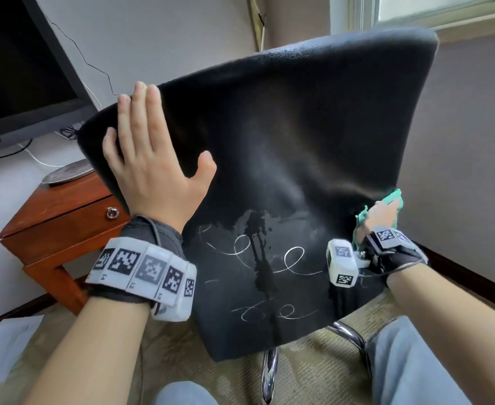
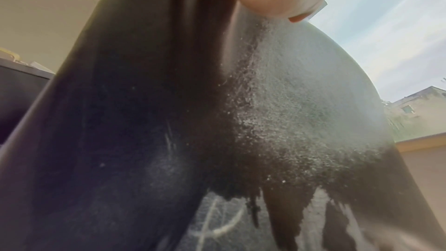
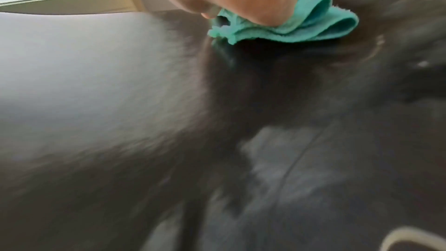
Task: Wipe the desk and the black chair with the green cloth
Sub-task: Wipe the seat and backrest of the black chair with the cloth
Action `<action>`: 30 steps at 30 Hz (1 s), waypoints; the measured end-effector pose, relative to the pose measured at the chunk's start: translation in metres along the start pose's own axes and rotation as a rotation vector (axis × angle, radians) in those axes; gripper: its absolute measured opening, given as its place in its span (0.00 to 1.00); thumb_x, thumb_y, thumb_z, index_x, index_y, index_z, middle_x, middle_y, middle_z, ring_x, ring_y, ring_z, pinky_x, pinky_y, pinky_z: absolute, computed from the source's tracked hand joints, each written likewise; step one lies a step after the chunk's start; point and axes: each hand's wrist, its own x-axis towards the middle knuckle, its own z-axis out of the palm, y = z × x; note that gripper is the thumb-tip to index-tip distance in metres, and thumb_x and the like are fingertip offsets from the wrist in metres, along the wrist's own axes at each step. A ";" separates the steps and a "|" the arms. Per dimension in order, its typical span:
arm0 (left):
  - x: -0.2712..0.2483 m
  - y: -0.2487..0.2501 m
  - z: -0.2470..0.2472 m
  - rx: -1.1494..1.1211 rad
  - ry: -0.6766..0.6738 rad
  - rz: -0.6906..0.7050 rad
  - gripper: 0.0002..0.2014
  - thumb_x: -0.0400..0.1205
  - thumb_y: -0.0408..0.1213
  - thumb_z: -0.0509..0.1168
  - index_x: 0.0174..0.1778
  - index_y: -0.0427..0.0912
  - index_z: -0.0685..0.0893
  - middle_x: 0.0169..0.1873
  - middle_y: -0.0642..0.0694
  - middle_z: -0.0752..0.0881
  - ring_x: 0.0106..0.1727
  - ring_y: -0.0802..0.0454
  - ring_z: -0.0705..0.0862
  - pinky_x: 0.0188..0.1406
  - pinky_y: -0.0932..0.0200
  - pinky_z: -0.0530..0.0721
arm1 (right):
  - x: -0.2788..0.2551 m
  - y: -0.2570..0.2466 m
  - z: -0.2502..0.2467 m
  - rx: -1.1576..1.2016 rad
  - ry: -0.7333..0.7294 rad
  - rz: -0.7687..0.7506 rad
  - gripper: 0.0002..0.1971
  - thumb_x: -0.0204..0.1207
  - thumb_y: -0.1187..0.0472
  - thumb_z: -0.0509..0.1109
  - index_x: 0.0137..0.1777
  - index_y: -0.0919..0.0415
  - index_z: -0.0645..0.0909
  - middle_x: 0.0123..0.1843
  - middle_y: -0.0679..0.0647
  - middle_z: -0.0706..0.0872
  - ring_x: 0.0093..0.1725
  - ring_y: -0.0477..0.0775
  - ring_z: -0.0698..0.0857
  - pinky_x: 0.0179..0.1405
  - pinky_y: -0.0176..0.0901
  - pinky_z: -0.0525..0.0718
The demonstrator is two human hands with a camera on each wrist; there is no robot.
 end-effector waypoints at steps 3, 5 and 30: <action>0.001 0.004 -0.002 -0.019 -0.033 -0.016 0.42 0.74 0.54 0.57 0.82 0.37 0.57 0.81 0.39 0.60 0.82 0.41 0.56 0.77 0.40 0.55 | -0.041 -0.024 0.036 0.013 0.071 -0.072 0.16 0.85 0.46 0.53 0.37 0.48 0.70 0.34 0.44 0.72 0.29 0.43 0.74 0.24 0.31 0.75; 0.001 0.004 -0.004 -0.025 -0.049 -0.009 0.42 0.74 0.54 0.56 0.82 0.37 0.56 0.81 0.39 0.60 0.82 0.41 0.56 0.77 0.40 0.55 | -0.073 -0.041 0.051 0.015 -0.048 -0.087 0.11 0.85 0.48 0.55 0.42 0.45 0.71 0.38 0.44 0.73 0.37 0.44 0.76 0.33 0.30 0.78; 0.005 -0.005 -0.015 0.030 -0.172 0.008 0.44 0.74 0.55 0.58 0.83 0.37 0.53 0.82 0.39 0.57 0.83 0.41 0.55 0.76 0.38 0.58 | -0.120 0.065 0.010 -0.539 0.060 -0.182 0.31 0.81 0.70 0.51 0.84 0.55 0.51 0.85 0.56 0.52 0.82 0.58 0.58 0.77 0.48 0.55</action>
